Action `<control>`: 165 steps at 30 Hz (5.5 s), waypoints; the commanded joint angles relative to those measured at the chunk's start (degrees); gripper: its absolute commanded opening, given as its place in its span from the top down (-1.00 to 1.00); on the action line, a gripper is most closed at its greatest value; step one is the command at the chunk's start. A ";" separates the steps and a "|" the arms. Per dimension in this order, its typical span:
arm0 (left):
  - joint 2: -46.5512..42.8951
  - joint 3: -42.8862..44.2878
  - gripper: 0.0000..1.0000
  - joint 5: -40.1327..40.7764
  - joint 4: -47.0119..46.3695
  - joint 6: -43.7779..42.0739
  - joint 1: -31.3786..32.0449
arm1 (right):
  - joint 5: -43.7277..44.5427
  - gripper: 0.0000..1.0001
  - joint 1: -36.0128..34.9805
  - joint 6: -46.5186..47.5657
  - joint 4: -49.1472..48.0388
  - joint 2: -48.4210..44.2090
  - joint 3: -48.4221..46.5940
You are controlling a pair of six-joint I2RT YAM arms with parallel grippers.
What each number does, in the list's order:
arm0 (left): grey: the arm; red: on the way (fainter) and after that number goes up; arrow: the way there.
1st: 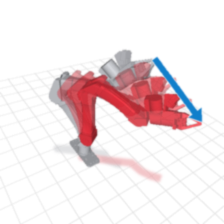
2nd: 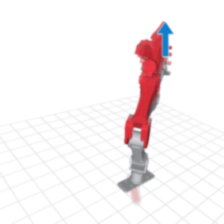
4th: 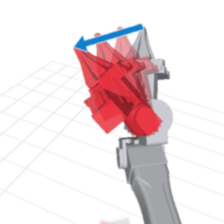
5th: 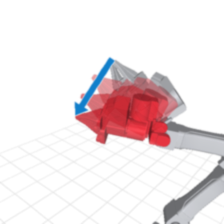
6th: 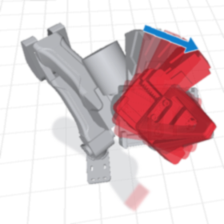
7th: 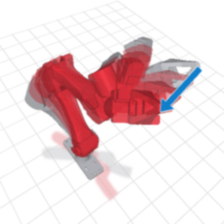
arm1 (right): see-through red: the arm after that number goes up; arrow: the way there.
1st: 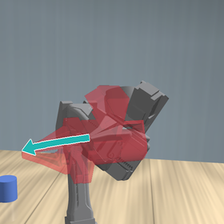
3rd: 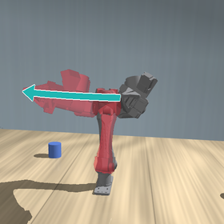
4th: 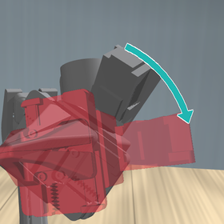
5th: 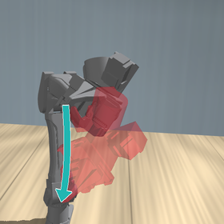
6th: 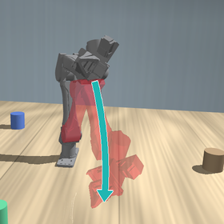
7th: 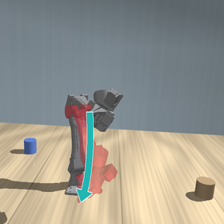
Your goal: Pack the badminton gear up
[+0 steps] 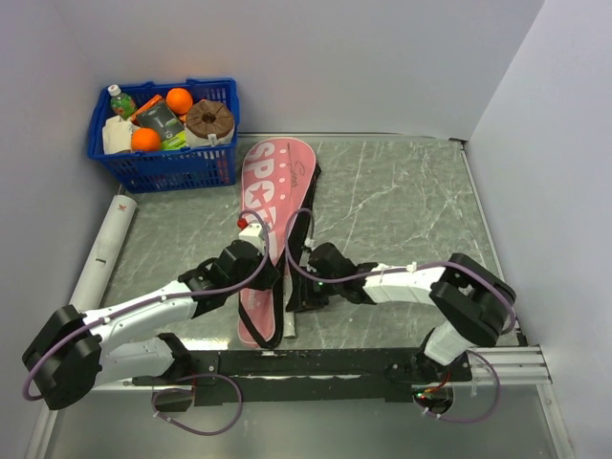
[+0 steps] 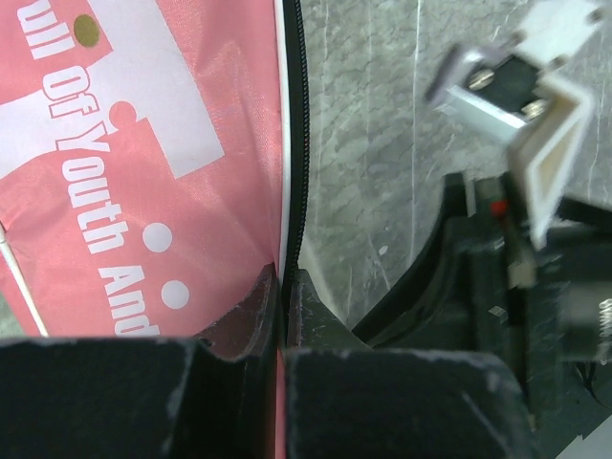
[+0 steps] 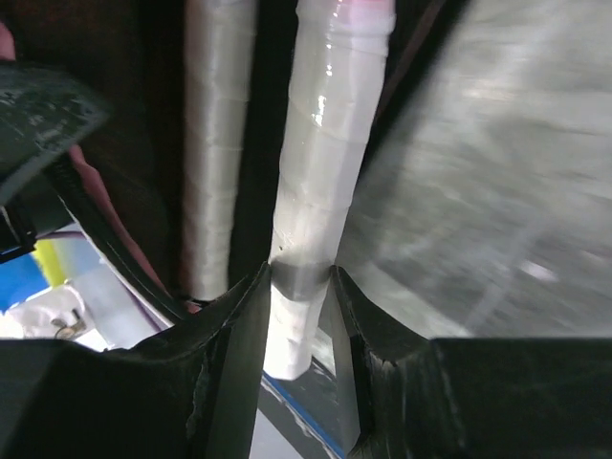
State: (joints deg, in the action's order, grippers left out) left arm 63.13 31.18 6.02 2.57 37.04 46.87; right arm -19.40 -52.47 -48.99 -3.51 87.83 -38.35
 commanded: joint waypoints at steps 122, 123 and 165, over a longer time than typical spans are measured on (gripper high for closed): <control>-1.78 5.03 0.46 -21.03 -6.87 5.41 14.90 | 21.60 1.00 45.08 -16.66 1.22 10.43 -13.06; -1.70 4.86 0.42 -21.40 -7.05 5.50 15.52 | 21.33 1.00 45.00 -16.49 1.48 10.34 -13.59; 18.52 2.75 0.92 11.82 9.83 8.42 7.37 | 22.82 -0.10 45.35 -10.69 19.76 -16.01 2.13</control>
State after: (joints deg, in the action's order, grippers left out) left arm 81.89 36.03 13.87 8.58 50.17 58.98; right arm 1.74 -7.25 -61.80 12.19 79.29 -38.39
